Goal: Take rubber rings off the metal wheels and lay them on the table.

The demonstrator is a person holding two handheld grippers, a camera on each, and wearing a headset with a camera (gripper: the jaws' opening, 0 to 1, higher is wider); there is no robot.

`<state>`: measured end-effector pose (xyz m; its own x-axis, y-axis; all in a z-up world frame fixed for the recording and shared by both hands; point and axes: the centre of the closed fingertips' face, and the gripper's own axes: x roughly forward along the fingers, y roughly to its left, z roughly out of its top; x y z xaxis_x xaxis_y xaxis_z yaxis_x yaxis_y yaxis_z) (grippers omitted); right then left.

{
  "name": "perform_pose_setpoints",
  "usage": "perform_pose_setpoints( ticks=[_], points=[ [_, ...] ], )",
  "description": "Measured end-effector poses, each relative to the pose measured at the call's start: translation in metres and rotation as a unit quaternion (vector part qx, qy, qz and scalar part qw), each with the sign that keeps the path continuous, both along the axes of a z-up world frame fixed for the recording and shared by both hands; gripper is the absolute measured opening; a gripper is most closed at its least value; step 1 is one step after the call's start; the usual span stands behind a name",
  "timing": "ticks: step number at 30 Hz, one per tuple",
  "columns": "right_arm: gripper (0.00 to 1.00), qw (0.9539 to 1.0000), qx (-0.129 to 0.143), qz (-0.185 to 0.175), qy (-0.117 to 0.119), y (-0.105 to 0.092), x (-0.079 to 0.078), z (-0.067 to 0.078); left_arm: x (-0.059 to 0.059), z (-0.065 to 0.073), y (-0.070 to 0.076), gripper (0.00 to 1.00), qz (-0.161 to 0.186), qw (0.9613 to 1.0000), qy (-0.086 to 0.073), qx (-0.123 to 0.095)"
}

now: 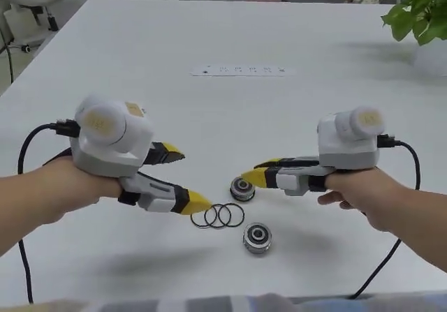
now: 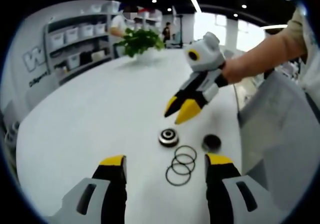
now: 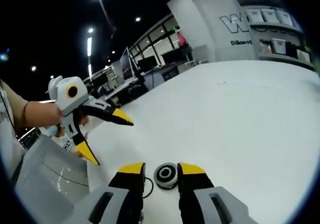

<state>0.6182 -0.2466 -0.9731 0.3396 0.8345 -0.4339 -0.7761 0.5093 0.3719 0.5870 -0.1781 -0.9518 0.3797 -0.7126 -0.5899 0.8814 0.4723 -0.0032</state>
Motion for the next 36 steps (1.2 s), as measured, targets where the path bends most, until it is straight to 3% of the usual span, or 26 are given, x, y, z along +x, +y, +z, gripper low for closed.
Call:
perform_pose_setpoints(
  ticks=[19, 36],
  points=[
    [0.24, 0.9984, -0.046, 0.018, -0.027, -0.018, 0.0, -0.022, 0.018, -0.013, -0.02, 0.58, 0.001, 0.9999, 0.016, -0.002],
    [0.22, 0.9943, -0.075, 0.059, -0.047, -0.011, -0.007, -0.038, 0.019, -0.026, -0.039, 0.52, -0.012, 0.9996, 0.027, -0.003]
  ],
)
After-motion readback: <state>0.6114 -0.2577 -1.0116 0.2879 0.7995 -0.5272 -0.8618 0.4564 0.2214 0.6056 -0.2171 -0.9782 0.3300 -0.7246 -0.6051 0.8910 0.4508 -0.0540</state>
